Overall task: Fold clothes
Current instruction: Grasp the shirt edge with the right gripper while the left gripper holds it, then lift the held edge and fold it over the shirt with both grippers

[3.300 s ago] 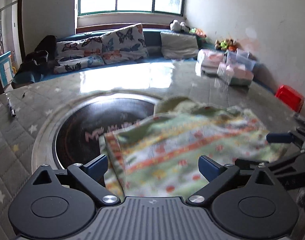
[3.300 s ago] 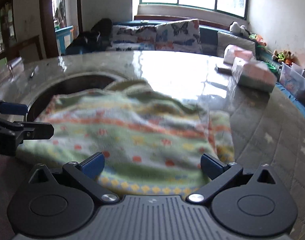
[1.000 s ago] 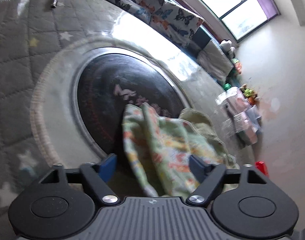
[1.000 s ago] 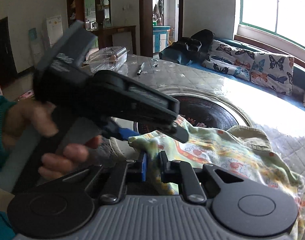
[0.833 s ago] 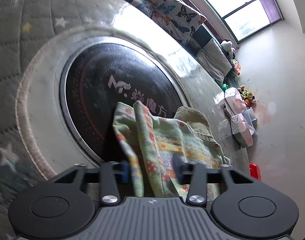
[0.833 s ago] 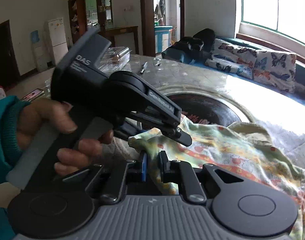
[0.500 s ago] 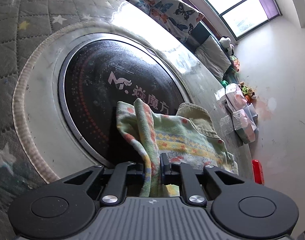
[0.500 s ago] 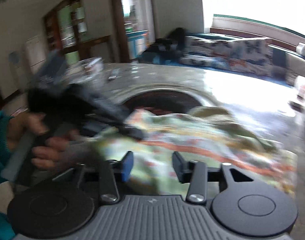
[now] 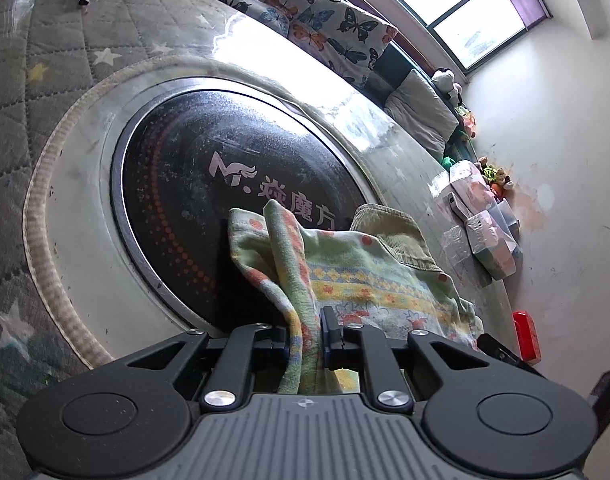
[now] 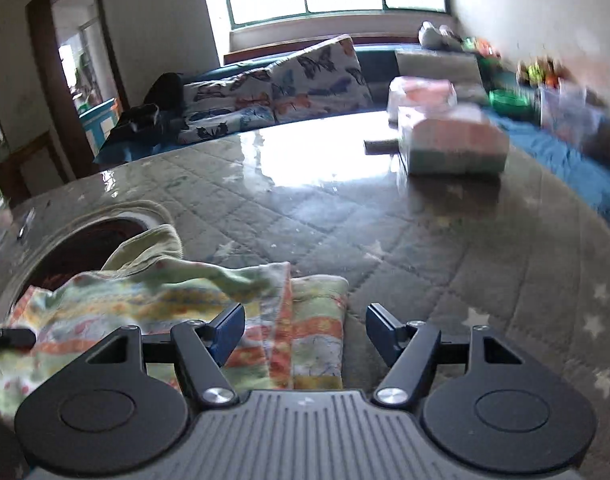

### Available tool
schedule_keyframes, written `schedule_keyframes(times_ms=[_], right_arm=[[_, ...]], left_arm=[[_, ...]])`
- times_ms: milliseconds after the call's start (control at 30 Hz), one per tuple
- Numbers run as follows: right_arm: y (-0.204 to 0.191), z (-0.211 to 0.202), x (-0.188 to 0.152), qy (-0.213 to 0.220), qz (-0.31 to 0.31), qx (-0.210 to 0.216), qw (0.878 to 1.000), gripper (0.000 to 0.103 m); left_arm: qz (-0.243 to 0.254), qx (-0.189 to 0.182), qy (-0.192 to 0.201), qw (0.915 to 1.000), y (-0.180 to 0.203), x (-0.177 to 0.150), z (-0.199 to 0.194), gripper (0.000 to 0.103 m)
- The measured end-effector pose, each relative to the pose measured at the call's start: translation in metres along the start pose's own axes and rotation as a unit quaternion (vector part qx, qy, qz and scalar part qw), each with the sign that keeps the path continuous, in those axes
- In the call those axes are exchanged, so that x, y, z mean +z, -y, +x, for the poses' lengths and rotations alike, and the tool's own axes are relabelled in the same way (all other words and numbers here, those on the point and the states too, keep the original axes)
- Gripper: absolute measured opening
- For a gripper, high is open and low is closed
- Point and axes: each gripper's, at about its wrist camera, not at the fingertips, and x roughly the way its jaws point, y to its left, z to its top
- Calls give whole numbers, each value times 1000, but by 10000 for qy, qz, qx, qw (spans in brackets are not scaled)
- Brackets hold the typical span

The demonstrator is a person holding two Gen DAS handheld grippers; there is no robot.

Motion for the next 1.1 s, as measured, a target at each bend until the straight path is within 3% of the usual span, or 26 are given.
schedule_keyframes(times_ms=[133,200,267,367,733,1100], right_arm=[[-6,5,-5,-37,-114,135,9998,66],[-14,4,-9,-31,-220,214,9995,55],[-19,3,-9,-56,-230,276,9993,27],[-20,-5,-11,-12,-152,313,9994,13],[-21,-63,9,711,-144,344,9968,10],[-1,-102,47,1194,-259,-123,9924,10]], left_arm=[[18,30,45,10000,1,-1,0,15],[50,53,52,10000,2,-1,1,15],[122,103,54,9999,4,-1,0,15],[272,206,78,9994,9,-1,0,14],[804,14,265,9964,51,13,-11,10],[1364,-214,257,9901,118,27,4,10]])
